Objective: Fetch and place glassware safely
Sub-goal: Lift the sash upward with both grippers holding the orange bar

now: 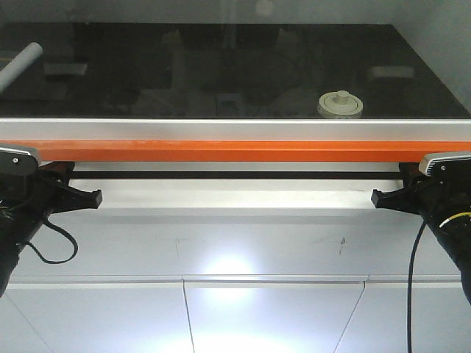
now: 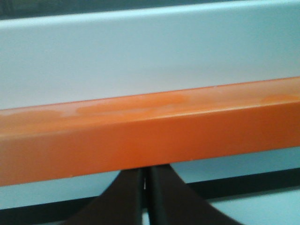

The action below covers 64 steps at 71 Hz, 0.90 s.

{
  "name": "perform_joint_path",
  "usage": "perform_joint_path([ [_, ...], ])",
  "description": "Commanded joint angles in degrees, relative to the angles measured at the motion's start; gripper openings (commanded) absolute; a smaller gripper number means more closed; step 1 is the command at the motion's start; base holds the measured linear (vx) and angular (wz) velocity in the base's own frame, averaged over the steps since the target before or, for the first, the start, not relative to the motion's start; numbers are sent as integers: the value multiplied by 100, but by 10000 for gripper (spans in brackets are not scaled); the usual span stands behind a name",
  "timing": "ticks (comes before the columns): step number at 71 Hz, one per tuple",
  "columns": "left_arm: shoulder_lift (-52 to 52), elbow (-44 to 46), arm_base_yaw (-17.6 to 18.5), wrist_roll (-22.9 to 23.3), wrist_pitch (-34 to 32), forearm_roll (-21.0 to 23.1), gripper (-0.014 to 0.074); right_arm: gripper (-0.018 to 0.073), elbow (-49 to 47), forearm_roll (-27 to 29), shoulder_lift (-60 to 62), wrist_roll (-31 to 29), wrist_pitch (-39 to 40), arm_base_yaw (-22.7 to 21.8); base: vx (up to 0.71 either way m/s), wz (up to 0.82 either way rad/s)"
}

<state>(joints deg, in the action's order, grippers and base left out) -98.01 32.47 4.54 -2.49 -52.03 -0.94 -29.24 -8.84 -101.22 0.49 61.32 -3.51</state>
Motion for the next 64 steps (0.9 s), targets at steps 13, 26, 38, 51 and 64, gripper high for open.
perform_joint_path([
  [13,354,293,31,13,-1116,94,-7,-4,-355,61,230,2,907,-21,0,0],
  [26,420,293,31,13,-1103,94,-7,-4,-355,-64,275,2,1168,-21,0,0],
  [38,732,293,31,7,-1095,94,-7,-4,-355,-105,490,2,1159,-21,0,0],
  [51,1062,300,31,7,-997,94,-7,-4,-355,-100,785,2,1117,-21,0,0],
  [64,1339,305,31,7,-847,94,-7,-4,-355,-104,1038,2,990,-21,0,0],
])
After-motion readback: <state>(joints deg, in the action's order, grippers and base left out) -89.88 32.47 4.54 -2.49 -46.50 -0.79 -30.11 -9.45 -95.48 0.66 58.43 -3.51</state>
